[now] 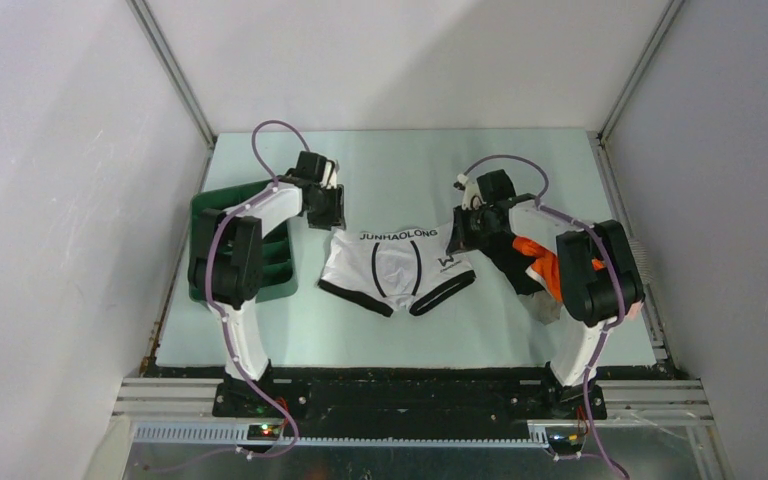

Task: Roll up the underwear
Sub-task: Flatten out the underwear at the center of the board, then fold the underwear at the center of the board.

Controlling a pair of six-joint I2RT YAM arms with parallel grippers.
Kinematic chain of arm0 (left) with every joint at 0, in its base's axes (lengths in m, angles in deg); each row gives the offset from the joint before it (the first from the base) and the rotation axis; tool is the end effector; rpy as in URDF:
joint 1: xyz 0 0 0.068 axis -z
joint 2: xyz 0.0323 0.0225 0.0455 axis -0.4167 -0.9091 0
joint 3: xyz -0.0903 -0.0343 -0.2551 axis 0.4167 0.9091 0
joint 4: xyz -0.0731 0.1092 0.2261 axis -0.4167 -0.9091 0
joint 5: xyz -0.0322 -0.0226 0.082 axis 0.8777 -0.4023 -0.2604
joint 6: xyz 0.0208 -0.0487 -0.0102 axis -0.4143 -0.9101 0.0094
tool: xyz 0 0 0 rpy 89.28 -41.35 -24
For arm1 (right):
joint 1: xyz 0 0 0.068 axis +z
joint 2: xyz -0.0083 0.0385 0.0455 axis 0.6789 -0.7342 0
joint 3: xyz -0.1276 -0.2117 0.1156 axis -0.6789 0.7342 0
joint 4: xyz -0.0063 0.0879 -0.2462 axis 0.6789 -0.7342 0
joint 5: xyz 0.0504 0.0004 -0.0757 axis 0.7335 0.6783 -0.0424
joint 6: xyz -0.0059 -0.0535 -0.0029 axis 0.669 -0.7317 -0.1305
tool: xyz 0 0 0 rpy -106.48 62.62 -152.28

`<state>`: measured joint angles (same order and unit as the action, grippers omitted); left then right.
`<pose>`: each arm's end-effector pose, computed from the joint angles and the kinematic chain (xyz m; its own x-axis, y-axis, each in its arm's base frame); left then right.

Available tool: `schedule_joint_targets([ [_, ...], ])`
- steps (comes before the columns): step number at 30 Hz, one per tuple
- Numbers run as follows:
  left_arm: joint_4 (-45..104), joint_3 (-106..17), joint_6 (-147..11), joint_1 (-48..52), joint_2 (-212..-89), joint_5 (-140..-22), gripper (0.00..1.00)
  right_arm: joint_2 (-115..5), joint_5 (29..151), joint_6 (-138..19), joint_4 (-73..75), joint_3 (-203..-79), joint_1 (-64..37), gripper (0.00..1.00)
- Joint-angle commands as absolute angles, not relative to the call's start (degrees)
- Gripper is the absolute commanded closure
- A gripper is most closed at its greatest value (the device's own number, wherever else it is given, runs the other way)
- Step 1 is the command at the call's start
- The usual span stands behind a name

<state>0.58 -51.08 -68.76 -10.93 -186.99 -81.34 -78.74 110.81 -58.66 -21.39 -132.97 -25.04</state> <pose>0.3971 -0.1020 0.1789 -0.8900 -0.0004 -0.4560 0.1148 0.9676 -0.2250 0.3495 0.1294 0.1788 -0.8785 -0.1620 -0.4494 -0.3870 0.7929 0.4707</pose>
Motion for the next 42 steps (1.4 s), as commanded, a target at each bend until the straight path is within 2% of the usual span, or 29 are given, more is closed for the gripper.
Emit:
schedule_joint_targets([
  [1,0.5,-51.1,-68.5,-11.2,-185.9,-81.5,0.51,-78.7,110.2,-60.6,-20.9,-131.4,-23.7,0.94],
  [10,0.8,-51.8,-67.4,-11.3,-188.2,-80.2,0.73,-79.4,107.2,-60.1,-17.9,-129.1,-24.5,0.93],
  [16,0.4,-52.9,-67.5,-11.2,-189.6,-80.8,0.74,-79.7,105.9,-59.4,-17.1,-129.2,-24.3,0.91],
  [19,1.4,-51.6,-67.5,-11.1,-189.3,-81.0,0.94,-80.1,104.4,-58.0,-16.9,-129.2,-24.5,0.89],
  [21,2.2,-50.3,-67.6,-10.9,-188.2,-82.0,1.00,-80.4,103.8,-57.1,-16.4,-129.3,-24.9,0.89],
  [35,5.8,-37.2,-72.4,-7.7,-173.3,-93.9,1.00,-86.8,103.0,-61.3,-14.9,-138.3,-23.2,0.91],
  [38,5.7,-37.5,-72.7,-7.8,-173.1,-95.9,1.00,-85.0,110.8,-66.9,-14.8,-141.7,-22.5,0.91],
  [42,5.7,-40.8,-73.7,-8.3,-177.1,-93.0,1.00,-80.1,118.9,-81.0,-17.0,-143.9,-16.4,0.77],
])
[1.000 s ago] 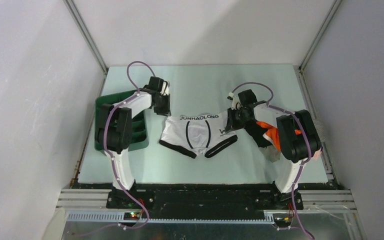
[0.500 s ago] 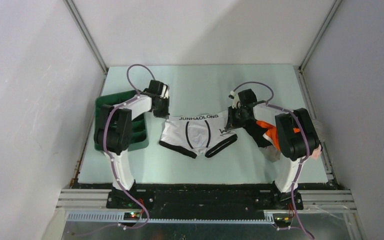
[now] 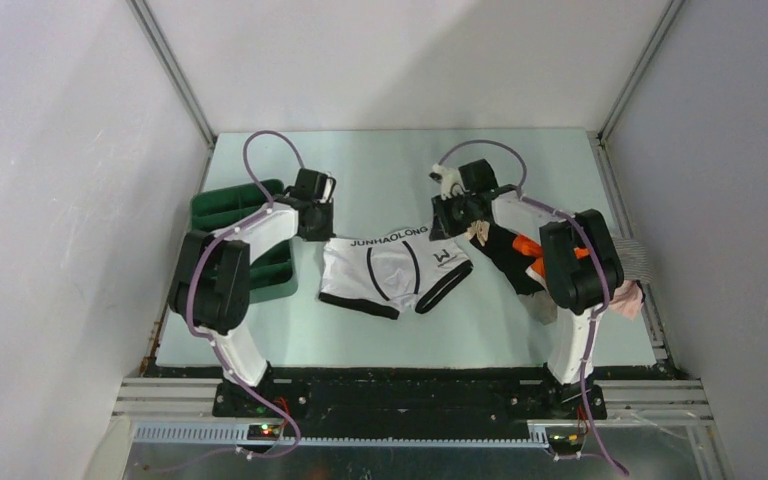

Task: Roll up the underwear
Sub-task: Fold the underwear at the center of the board.

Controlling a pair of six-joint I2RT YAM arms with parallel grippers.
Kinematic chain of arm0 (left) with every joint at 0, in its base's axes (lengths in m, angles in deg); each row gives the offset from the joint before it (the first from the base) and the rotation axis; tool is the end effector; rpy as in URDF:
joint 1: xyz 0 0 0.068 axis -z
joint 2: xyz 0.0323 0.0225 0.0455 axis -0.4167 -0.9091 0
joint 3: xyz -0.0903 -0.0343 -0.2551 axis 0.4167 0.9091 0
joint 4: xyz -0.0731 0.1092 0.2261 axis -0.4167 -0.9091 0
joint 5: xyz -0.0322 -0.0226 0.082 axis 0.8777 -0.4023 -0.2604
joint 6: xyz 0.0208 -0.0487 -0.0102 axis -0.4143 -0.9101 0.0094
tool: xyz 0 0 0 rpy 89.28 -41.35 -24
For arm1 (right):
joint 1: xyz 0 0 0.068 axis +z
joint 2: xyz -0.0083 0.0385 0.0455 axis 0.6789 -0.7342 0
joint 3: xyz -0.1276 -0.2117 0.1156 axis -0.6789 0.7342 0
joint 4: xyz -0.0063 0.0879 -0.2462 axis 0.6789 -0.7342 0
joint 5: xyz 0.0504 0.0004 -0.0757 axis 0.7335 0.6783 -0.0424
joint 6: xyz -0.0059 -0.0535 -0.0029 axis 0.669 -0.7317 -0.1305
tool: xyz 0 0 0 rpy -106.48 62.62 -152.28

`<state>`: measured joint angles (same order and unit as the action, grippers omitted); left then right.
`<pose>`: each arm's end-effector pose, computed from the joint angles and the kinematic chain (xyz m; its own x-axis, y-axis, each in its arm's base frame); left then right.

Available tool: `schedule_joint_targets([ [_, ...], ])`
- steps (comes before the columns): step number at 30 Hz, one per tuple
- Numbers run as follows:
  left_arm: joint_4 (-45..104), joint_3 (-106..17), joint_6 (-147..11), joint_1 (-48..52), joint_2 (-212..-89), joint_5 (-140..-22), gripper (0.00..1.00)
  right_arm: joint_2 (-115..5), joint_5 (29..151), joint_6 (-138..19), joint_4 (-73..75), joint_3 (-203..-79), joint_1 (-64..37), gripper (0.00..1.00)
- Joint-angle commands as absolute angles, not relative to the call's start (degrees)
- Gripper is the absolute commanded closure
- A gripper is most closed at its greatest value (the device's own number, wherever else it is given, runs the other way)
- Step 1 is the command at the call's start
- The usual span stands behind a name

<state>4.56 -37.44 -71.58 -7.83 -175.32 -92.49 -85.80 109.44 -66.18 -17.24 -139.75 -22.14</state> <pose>0.3441 -0.1019 0.1873 -0.8556 -0.0141 -0.5174 0.0399 0.9949 -0.0930 0.3771 0.1591 0.1709 -0.7720 -0.2928 -0.5641 -0.5547 0.7437 0.3731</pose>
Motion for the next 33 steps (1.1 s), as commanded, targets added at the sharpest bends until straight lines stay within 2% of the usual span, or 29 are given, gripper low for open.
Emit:
schedule_joint_targets([
  [1,5.4,-42.5,-74.0,-8.5,-178.0,-92.4,1.00,-78.8,120.1,-85.8,-17.1,-143.9,-13.4,0.75],
  [5,5.4,-45.0,-74.8,-8.6,-182.0,-89.1,1.00,-79.0,121.2,-93.3,-14.2,-144.2,-4.5,0.72],
  [12,5.4,-43.8,-77.3,-9.2,-181.7,-85.9,1.00,-88.8,118.1,-90.7,-6.9,-150.7,7.4,0.71],
  [18,4.6,-42.9,-78.8,-10.5,-180.0,-85.3,1.00,-93.4,115.0,-87.3,0.2,-152.7,12.1,0.65],
  [26,3.7,-41.9,-81.3,-12.4,-179.3,-82.6,1.00,-97.7,106.8,-87.7,0.7,-155.3,15.6,0.60],
  [33,4.6,-39.6,-81.5,-12.7,-178.4,-82.5,1.00,-100.1,104.7,-89.5,-0.2,-156.8,16.8,0.58],
])
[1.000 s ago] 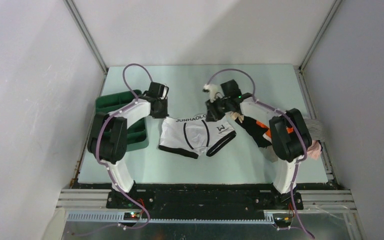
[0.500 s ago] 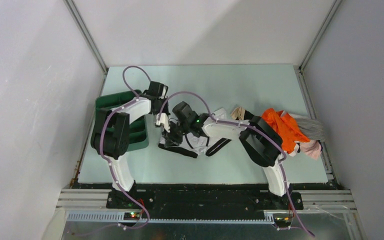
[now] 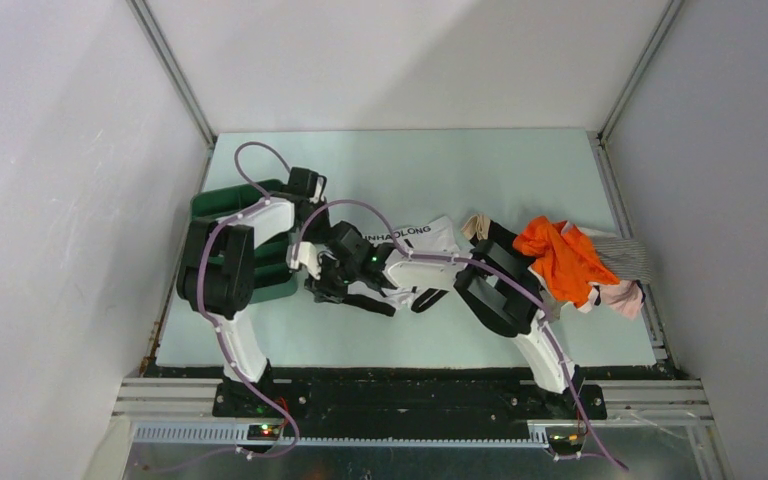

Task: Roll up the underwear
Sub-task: Fold the underwear at the center of the board.

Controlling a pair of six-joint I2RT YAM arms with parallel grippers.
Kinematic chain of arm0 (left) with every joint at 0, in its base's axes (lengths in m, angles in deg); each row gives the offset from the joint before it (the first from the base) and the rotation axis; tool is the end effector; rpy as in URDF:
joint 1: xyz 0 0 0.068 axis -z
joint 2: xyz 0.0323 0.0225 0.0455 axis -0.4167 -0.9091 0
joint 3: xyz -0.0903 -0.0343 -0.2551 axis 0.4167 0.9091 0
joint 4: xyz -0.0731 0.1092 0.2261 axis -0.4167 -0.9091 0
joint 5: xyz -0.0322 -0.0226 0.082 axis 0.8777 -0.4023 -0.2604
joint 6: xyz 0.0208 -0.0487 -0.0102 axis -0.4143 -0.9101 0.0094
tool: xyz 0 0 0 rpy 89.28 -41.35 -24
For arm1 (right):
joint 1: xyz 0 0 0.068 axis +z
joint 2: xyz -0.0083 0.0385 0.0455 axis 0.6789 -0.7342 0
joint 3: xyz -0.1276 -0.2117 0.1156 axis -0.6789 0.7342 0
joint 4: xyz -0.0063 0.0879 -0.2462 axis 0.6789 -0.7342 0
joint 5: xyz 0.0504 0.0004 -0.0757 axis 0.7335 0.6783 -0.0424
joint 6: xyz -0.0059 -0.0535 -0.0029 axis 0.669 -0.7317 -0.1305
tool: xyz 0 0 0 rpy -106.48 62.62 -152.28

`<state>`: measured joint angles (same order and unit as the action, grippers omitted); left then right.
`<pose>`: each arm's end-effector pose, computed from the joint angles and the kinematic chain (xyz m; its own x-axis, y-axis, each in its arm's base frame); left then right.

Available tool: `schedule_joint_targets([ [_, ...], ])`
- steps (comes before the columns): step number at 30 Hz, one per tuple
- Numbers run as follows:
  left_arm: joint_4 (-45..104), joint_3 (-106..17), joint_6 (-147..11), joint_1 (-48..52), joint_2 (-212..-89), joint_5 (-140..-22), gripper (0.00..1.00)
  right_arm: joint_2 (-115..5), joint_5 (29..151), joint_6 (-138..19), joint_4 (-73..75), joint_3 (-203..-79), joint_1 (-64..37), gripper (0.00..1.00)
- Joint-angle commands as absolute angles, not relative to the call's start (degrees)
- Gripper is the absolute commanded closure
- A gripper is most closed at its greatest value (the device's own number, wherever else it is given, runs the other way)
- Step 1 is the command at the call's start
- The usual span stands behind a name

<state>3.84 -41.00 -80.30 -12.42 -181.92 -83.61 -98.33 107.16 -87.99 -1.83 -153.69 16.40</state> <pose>0.3675 -0.0832 0.1645 -0.8944 -0.2181 -0.3905 -0.1148 0.9557 -0.2709 0.2361 0.4244 0.1702 0.0553 -0.5700 -0.8198 -0.9985 -0.0281 -0.0478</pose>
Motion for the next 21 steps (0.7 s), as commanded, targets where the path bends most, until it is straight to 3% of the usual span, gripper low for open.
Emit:
schedule_joint_targets([
  [1,4.9,-39.3,-81.5,-12.7,-178.2,-82.2,1.00,-100.3,104.7,-89.6,-0.1,-156.7,16.8,0.58],
  [16,6.6,-36.4,-81.3,-12.7,-175.5,-82.5,1.00,-103.5,101.8,-91.4,-2.4,-157.1,18.3,0.59],
  [21,6.7,-36.2,-80.8,-12.7,-175.1,-82.9,1.00,-104.8,99.9,-90.3,-4.6,-158.6,18.7,0.76],
])
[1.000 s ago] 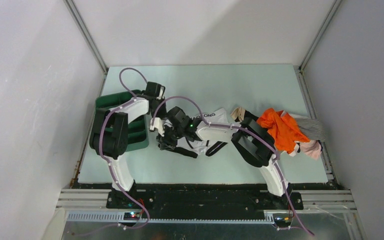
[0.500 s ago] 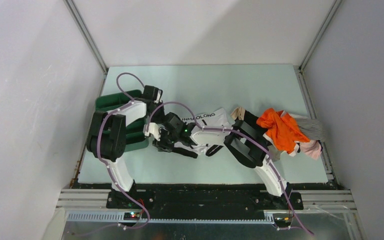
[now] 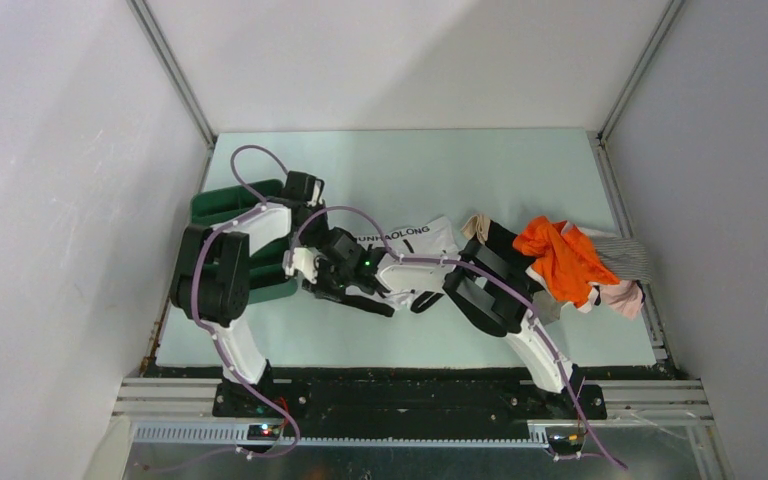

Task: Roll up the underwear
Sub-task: Fold the underwear at the center of the board.

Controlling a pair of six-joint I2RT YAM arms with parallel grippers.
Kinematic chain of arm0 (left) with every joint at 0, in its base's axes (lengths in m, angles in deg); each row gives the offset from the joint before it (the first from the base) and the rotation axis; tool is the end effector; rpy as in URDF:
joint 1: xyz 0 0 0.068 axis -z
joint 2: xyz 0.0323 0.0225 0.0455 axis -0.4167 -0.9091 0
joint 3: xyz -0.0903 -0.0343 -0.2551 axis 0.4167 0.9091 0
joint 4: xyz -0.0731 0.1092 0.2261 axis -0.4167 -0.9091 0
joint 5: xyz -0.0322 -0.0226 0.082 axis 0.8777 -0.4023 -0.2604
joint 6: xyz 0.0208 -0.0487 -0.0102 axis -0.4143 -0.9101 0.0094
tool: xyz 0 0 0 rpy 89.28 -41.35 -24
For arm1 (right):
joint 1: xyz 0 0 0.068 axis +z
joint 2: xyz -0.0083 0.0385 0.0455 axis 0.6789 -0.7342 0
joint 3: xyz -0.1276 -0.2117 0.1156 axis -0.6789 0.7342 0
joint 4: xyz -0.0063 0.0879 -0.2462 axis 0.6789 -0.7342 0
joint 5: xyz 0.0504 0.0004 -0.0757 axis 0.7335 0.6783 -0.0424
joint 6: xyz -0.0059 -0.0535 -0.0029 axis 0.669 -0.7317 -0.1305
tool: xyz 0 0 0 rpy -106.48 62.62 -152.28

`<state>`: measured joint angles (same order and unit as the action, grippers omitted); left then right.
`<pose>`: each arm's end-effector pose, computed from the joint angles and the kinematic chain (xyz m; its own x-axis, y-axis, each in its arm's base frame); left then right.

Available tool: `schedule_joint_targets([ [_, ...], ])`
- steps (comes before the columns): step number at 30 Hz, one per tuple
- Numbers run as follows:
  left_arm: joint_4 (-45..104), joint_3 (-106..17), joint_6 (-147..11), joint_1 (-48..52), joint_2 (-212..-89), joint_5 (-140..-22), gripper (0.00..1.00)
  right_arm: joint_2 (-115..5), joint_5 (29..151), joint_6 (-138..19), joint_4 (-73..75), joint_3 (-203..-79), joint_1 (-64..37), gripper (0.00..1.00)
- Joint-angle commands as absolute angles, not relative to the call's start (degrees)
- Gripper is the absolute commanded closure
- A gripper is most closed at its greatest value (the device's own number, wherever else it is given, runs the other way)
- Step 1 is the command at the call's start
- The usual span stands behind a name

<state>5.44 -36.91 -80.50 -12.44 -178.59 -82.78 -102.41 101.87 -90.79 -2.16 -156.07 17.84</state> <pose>0.3530 -0.0805 0.1663 -0.8908 -0.2218 -0.3965 -0.1085 0.9513 -0.2884 0.2333 0.4381 0.1484 0.1035 -0.6208 -0.7771 -0.9928 -0.0167 -0.1189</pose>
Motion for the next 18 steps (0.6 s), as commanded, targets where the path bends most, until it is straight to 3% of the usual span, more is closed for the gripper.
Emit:
schedule_joint_targets([
  [1,6.7,-36.2,-80.6,-12.8,-175.1,-83.0,1.00,-104.9,99.5,-89.9,-4.7,-158.7,18.8,0.78],
  [6,5.6,-37.0,-80.1,-13.2,-174.9,-83.9,1.00,-103.9,98.1,-88.1,-4.1,-157.9,19.0,1.00],
  [18,-4.2,-44.0,-77.3,-17.6,-170.9,-84.0,1.00,-86.2,116.6,-76.6,8.0,-147.7,15.7,1.00],
])
